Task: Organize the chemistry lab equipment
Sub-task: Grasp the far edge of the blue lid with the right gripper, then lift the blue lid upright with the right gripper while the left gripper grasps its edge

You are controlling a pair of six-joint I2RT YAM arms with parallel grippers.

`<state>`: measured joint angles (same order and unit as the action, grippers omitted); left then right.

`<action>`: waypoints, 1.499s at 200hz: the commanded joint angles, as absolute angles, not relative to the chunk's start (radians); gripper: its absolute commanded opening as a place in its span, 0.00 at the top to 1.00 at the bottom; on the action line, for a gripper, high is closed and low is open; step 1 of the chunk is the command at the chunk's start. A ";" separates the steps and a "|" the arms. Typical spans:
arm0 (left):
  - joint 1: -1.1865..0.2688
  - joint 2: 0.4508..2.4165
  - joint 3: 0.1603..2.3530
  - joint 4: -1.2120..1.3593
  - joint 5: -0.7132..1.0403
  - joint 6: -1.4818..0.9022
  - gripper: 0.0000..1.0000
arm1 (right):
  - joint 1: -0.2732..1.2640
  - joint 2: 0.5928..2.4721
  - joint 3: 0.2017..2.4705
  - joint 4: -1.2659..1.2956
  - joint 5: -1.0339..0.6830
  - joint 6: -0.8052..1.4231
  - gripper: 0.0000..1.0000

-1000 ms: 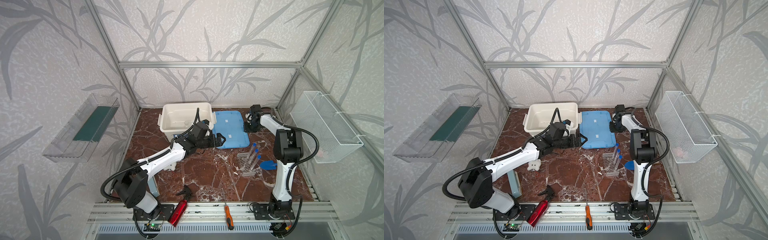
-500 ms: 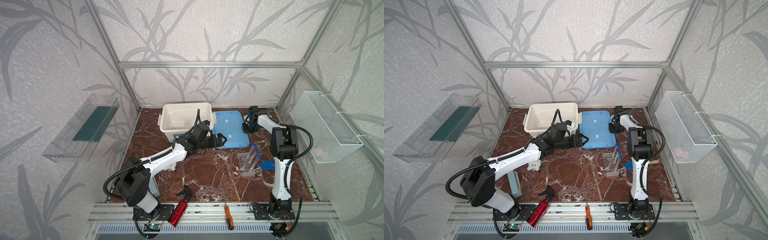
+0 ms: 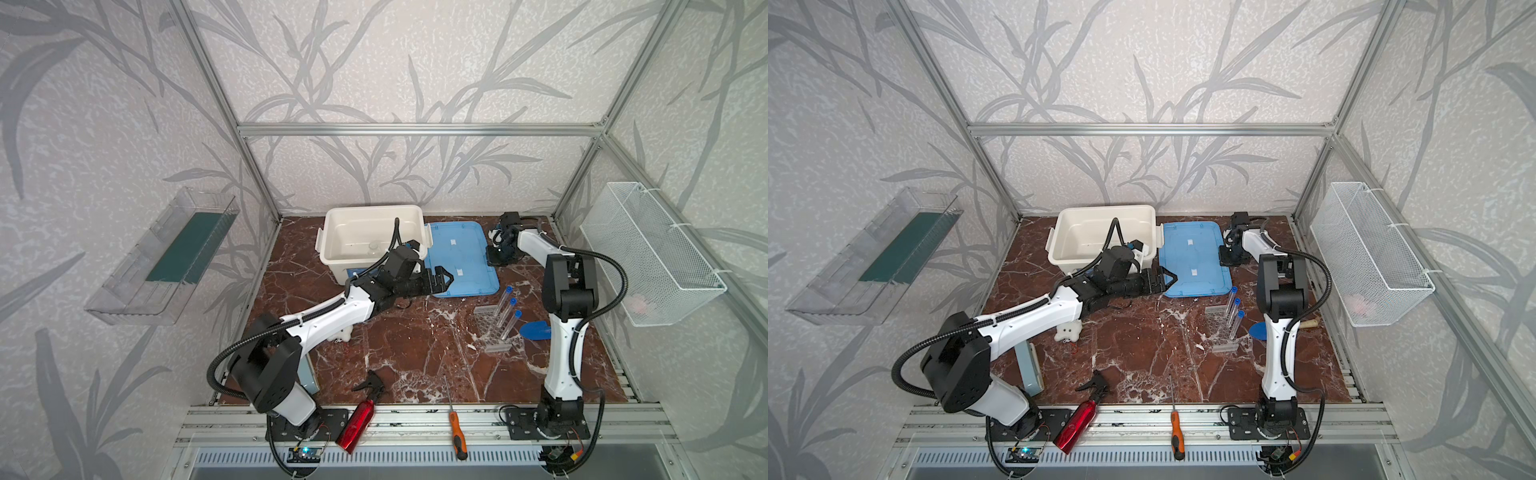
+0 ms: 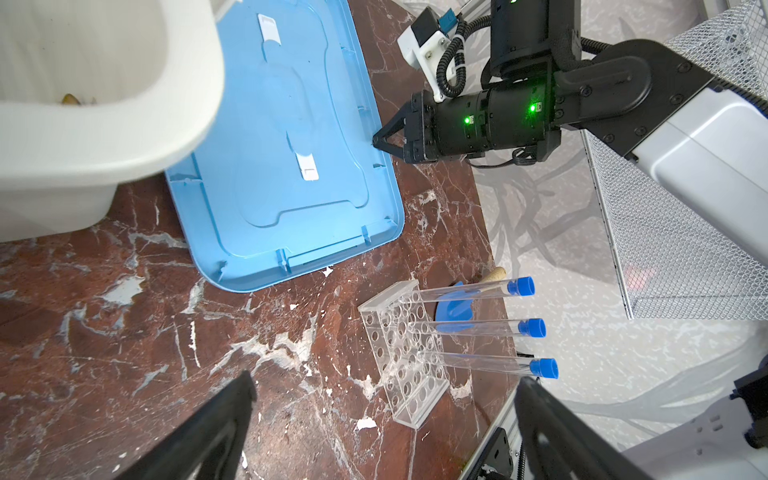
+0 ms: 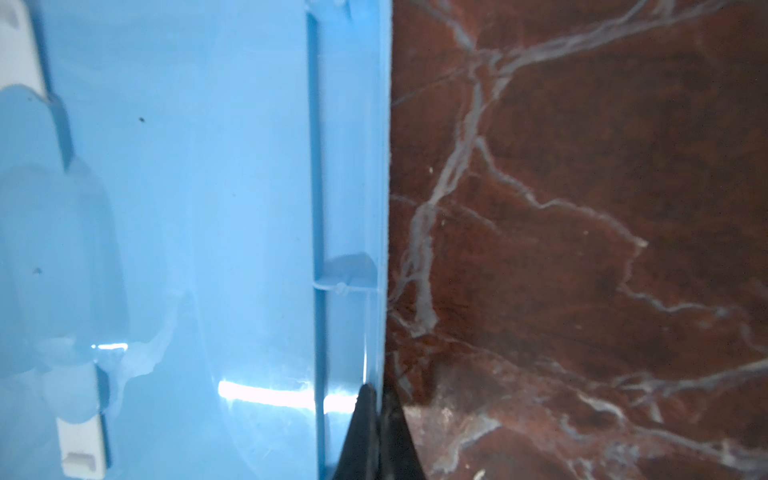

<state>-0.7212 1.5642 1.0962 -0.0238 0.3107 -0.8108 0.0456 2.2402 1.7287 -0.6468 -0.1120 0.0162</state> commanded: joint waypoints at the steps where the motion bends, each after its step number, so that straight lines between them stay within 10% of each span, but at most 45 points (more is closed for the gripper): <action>1: -0.727 1.551 1.103 -0.051 0.270 -0.780 0.01 | 0.037 2.154 1.681 -0.612 -0.081 0.029 1.00; 300: -0.591 1.435 1.298 0.005 0.462 -0.395 0.01 | -0.042 1.361 1.462 -0.443 -0.198 0.155 1.00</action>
<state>-0.6228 1.4876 1.2343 -0.0139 0.4168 -0.4797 -0.0425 1.4796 1.4548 -0.4980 -0.1036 0.1188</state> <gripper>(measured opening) 0.992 0.048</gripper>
